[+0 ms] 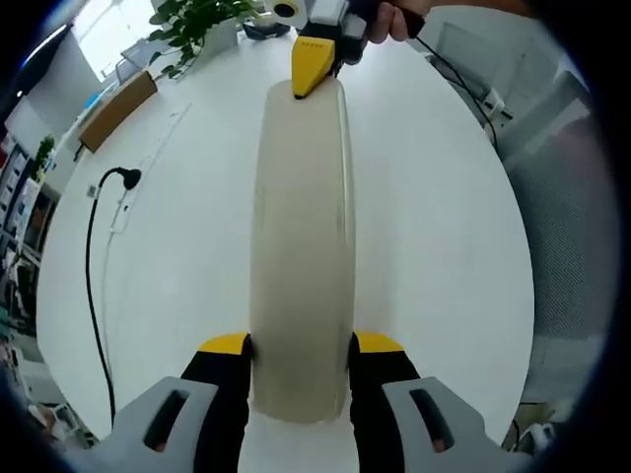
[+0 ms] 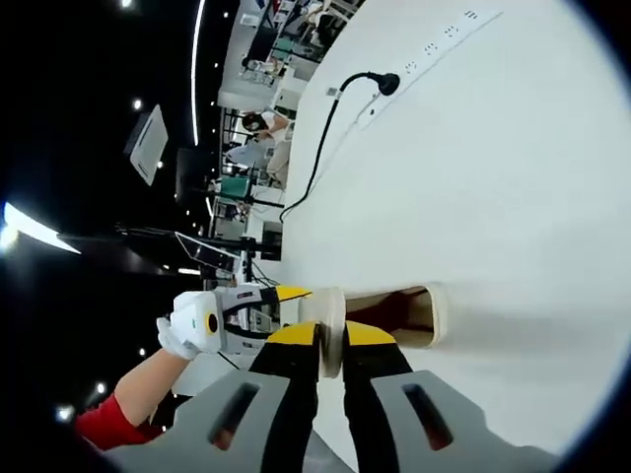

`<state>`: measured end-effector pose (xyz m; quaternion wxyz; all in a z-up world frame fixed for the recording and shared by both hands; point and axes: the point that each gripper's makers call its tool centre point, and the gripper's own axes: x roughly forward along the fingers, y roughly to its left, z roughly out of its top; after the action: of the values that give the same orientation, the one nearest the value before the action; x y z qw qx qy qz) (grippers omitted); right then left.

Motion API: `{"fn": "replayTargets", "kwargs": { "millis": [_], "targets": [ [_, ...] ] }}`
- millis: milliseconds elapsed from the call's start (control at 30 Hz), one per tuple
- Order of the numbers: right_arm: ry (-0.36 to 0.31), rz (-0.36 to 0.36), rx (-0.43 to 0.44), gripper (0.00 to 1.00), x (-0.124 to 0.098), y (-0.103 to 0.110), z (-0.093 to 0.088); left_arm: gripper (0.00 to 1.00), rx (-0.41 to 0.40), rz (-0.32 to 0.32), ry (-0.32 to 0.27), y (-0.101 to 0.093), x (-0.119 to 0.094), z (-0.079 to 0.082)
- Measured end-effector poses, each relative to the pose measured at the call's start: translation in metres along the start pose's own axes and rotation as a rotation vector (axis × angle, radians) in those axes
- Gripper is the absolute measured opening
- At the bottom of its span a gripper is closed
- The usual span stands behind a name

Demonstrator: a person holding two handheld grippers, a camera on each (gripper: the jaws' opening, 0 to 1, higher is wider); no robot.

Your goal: Arrange the utensils inside the cutlery case until each visible utensil rests in its matching compartment.

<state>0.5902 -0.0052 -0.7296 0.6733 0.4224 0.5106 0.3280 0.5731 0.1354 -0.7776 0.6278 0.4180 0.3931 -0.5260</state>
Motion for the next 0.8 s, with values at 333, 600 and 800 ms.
{"fn": "replayTargets", "kwargs": {
  "millis": [333,600,800],
  "targets": [
    [0.012,-0.029,-0.059,0.06,0.005,-0.006,-0.003,0.38,0.002,-0.024,-0.001,-0.006,0.006,0.0],
    [0.031,-0.06,-0.072,0.07,0.01,-0.021,-0.018,0.39,-0.008,-0.012,-0.001,-0.005,0.012,0.0],
    [0.046,-0.053,-0.058,0.07,0.005,-0.022,-0.012,0.4,-0.013,-0.009,0.008,-0.003,0.016,-0.004]
  ]
}}
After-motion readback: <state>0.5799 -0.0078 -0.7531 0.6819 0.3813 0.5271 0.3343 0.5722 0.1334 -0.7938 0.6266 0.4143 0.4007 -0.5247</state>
